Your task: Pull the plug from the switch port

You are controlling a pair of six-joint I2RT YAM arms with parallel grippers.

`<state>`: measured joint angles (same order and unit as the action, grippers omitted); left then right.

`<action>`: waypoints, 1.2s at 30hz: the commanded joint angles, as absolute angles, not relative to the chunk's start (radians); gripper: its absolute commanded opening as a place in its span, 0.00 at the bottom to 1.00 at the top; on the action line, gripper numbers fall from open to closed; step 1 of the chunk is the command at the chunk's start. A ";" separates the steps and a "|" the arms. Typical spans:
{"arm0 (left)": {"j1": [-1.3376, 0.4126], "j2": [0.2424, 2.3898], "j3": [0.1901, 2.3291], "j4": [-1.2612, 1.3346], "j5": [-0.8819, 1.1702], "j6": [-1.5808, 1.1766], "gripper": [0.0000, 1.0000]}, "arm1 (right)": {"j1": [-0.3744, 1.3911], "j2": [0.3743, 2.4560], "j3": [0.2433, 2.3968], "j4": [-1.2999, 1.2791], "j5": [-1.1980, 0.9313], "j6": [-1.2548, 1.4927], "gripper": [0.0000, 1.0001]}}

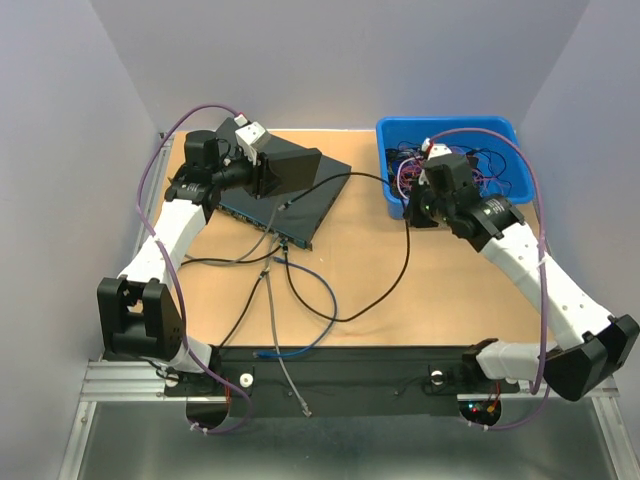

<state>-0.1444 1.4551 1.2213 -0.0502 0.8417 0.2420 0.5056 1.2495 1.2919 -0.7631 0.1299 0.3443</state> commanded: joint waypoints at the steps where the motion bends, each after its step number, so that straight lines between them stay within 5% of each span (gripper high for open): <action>1: -0.149 1.384 1.261 0.034 0.877 0.242 0.00 | 0.509 1.256 1.429 -0.816 0.347 0.318 0.00; 18: -0.149 1.371 1.292 0.002 0.850 0.264 0.00 | 0.497 1.591 2.337 -0.767 0.791 -0.069 0.01; 30: -0.149 1.378 1.308 -0.026 0.854 0.262 0.00 | 0.491 1.592 2.375 -0.262 0.945 -0.470 0.01; 36: -0.149 1.379 1.307 -0.026 0.858 0.258 0.00 | 0.291 1.718 2.347 0.021 0.904 -0.669 0.00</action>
<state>-0.1444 1.4422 1.2312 -0.1036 0.8185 0.2539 0.4221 1.6436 2.3463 -0.2676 0.8970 -0.5022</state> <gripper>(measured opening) 0.393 0.034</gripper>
